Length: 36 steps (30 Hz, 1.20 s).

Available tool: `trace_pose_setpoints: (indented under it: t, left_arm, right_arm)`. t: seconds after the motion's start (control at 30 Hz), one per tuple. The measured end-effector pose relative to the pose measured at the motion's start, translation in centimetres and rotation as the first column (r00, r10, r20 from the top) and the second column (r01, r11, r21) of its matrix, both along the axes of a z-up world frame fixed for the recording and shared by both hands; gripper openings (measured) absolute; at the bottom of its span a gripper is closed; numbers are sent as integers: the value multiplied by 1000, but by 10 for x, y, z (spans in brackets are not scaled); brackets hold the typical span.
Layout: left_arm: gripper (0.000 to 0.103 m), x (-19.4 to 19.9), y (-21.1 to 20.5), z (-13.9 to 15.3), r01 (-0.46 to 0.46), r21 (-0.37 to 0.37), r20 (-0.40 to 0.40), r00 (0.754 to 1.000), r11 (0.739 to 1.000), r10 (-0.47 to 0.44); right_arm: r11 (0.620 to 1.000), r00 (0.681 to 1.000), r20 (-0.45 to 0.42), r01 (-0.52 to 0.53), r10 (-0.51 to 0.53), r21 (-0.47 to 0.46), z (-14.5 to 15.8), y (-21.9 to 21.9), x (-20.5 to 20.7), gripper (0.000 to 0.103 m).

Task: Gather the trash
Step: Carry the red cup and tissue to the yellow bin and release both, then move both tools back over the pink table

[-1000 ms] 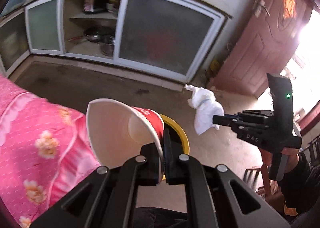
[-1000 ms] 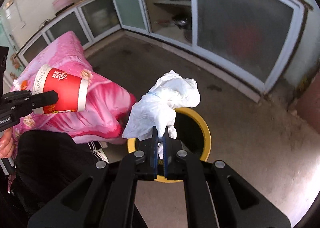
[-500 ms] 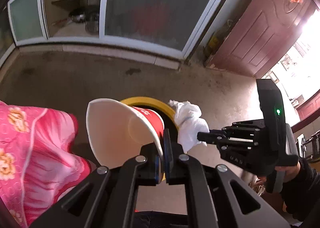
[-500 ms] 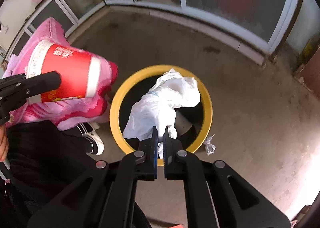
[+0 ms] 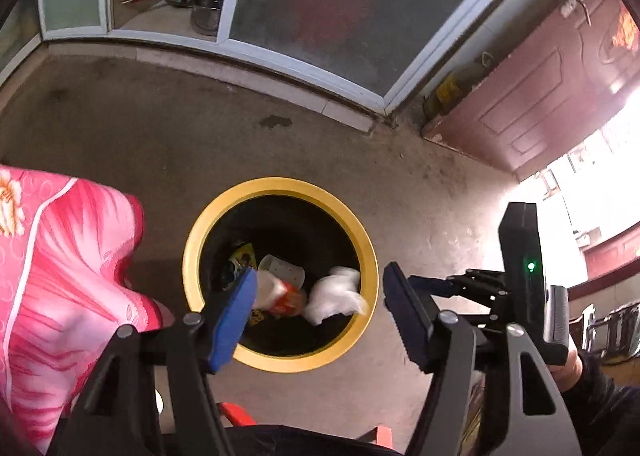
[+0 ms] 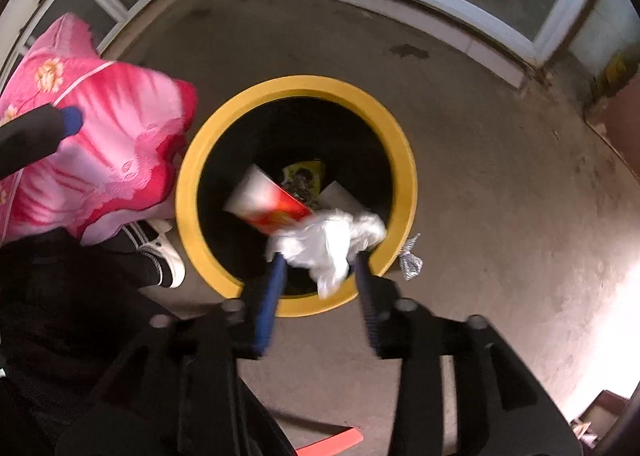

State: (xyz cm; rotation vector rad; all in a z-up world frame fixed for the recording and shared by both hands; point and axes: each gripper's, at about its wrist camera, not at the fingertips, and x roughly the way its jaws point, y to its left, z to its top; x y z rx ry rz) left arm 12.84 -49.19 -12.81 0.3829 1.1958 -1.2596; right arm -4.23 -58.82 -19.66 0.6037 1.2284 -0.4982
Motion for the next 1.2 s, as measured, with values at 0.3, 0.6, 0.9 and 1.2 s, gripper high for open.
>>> trace_pose_setpoints:
  t: [0.3, 0.6, 0.9, 1.2]
  left_arm:
    - [63, 19, 70, 65, -73, -154, 15, 997, 985, 76]
    - [69, 67, 261, 142, -295, -277, 179, 919, 914, 351]
    - [86, 124, 474, 161, -686, -292, 267, 611, 667, 745]
    - [88, 199, 587, 148, -851, -222, 309, 402, 476, 862]
  right_arm:
    - [987, 983, 184, 45, -15, -157, 70, -3, -16, 38]
    - [940, 885, 370, -180, 284, -292, 163, 63, 58, 49]
    - [768, 688, 360, -483, 630, -421, 205, 188, 194, 52]
    - [601, 506, 324, -662, 799, -448, 215, 283, 339, 55]
